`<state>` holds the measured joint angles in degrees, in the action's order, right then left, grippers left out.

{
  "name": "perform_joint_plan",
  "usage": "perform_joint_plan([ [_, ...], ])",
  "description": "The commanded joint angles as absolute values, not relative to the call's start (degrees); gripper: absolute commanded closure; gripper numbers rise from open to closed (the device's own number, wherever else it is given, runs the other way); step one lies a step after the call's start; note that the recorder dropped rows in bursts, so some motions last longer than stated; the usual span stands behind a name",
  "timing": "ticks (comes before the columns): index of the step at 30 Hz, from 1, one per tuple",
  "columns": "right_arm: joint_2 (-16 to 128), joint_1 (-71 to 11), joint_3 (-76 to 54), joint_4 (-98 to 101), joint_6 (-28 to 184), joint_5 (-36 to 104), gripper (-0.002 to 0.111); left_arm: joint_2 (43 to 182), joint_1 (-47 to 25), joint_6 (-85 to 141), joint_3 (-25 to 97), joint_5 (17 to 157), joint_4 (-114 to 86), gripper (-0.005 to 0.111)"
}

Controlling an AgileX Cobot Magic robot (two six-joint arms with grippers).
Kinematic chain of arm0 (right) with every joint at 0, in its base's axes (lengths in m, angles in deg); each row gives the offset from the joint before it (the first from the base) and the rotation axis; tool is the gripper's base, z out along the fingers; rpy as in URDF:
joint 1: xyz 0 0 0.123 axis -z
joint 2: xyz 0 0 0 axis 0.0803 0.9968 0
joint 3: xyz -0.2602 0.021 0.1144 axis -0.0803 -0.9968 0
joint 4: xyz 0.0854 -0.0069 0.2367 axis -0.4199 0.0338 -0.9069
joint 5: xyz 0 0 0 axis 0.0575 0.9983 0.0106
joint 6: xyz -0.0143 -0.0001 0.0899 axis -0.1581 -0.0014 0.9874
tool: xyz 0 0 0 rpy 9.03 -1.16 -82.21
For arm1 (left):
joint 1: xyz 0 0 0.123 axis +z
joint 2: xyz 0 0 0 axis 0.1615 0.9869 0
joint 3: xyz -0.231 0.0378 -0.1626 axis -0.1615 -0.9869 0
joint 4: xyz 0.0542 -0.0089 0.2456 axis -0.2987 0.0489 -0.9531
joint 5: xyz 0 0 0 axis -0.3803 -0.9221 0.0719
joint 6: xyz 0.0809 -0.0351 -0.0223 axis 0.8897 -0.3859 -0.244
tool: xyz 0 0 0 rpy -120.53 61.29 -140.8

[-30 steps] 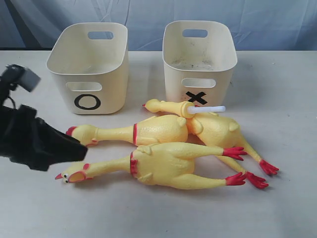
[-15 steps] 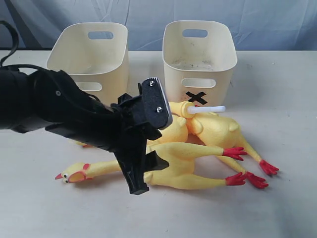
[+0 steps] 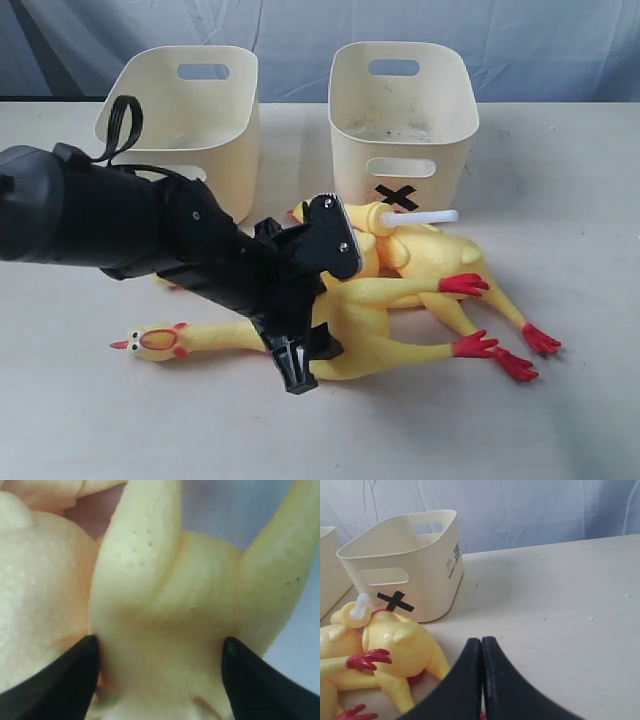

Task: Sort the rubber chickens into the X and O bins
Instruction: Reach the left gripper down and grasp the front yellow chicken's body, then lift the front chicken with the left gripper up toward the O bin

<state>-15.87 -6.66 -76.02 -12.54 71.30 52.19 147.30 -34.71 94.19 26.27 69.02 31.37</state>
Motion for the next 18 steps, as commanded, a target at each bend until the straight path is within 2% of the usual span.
perform_joint_plan([
  [1, -15.87, -6.94, -75.96, -12.54, 71.3, 51.44, 0.109, 155.64, -35.36, 93.68, 24.79, 56.83, 31.51, 0.088],
  [2, -15.87, -6.94, -75.96, -12.54, 71.3, 51.44, 0.109, 156.64, -35.36, 93.84, 24.79, 54.5, 31.19, 0.104],
  [3, -15.87, -6.94, -75.96, -12.54, 71.3, 51.44, 0.109, 158.05, -35.36, 93.72, 24.79, 50.78, 30.72, 0.107],
  [6, -15.87, -6.94, -75.96, -12.54, 71.3, 51.44, 0.109, 156.65, -35.36, 90.21, 24.79, 49.49, 31.06, 0.107],
  [18, -15.87, -6.94, -75.96, -12.54, 71.3, 51.44, 0.109, 123.91, -35.36, 70.5, 32.32, 45.87, 18.85, 0.107],
])
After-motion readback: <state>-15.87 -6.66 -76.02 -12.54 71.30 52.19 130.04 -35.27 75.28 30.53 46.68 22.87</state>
